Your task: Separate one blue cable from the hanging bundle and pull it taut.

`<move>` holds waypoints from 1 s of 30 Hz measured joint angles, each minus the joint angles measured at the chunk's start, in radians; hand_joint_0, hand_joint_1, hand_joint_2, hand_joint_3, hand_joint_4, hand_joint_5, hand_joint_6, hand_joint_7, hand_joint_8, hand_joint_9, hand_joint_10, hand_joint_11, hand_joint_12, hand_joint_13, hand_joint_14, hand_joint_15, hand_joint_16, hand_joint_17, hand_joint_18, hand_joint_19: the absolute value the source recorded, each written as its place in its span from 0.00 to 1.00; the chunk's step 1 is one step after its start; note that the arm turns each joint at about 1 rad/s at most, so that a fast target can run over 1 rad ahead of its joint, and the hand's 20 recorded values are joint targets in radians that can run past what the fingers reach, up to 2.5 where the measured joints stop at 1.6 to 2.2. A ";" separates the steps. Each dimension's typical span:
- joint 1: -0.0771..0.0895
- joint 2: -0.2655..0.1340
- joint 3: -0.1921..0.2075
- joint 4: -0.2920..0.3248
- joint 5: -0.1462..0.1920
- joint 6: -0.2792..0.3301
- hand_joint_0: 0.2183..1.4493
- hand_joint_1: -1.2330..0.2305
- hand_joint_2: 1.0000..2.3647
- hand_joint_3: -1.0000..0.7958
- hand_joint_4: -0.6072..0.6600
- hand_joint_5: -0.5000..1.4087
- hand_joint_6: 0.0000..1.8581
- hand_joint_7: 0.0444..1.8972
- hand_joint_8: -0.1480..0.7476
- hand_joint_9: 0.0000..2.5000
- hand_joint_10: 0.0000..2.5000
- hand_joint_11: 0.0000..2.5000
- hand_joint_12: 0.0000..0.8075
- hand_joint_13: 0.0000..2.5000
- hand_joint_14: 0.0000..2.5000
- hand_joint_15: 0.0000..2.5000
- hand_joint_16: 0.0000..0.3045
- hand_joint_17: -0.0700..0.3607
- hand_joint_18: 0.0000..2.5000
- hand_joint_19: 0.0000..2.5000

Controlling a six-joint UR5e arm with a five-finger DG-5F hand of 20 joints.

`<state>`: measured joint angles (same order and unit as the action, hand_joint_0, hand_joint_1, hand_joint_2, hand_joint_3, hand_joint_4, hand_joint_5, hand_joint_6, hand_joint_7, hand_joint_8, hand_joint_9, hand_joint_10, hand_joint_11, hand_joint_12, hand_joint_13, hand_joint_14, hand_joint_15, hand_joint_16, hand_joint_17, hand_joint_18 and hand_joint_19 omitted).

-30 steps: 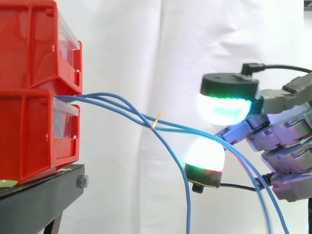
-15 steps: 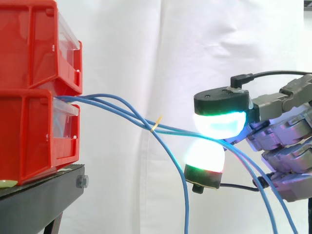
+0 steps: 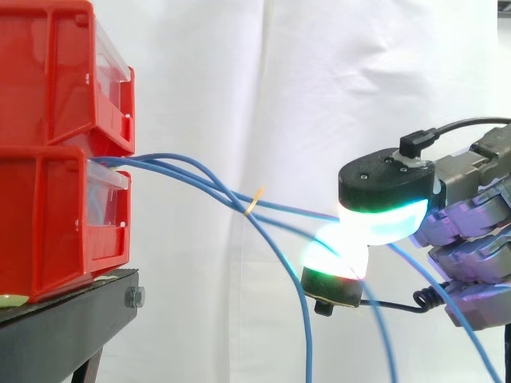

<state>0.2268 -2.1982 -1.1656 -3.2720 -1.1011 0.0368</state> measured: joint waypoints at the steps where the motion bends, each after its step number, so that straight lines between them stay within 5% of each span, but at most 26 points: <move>1: 0.000 0.000 0.000 0.000 0.000 0.000 0.25 0.23 0.00 0.28 0.63 0.32 0.27 0.65 0.42 0.82 0.01 0.32 0.43 0.71 0.01 0.48 0.19 0.46 0.52 0.38; 5: 0.001 0.000 0.000 0.000 0.001 0.000 0.19 0.42 0.00 0.28 0.62 0.33 0.27 0.62 0.41 0.85 0.01 0.29 0.45 0.73 0.01 0.46 0.21 0.50 0.55 0.36; 9: 0.002 0.000 0.000 0.000 0.001 0.000 0.25 0.58 0.00 0.28 0.58 0.33 0.27 0.62 0.36 0.86 0.01 0.29 0.41 0.73 0.01 0.47 0.18 0.45 0.52 0.38; 18: 0.002 0.000 0.000 -0.001 0.001 0.001 0.38 0.40 0.00 0.28 0.58 0.33 0.27 0.62 0.36 0.86 0.01 0.31 0.38 0.72 0.01 0.47 0.15 0.41 0.51 0.39; 30: 0.003 0.000 0.000 0.006 -0.002 0.030 0.37 0.39 0.00 0.28 0.57 0.33 0.27 0.62 0.35 0.86 0.01 0.31 0.38 0.73 0.01 0.48 0.15 0.41 0.52 0.39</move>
<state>0.2295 -2.1982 -1.1657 -3.2658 -1.1028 0.0666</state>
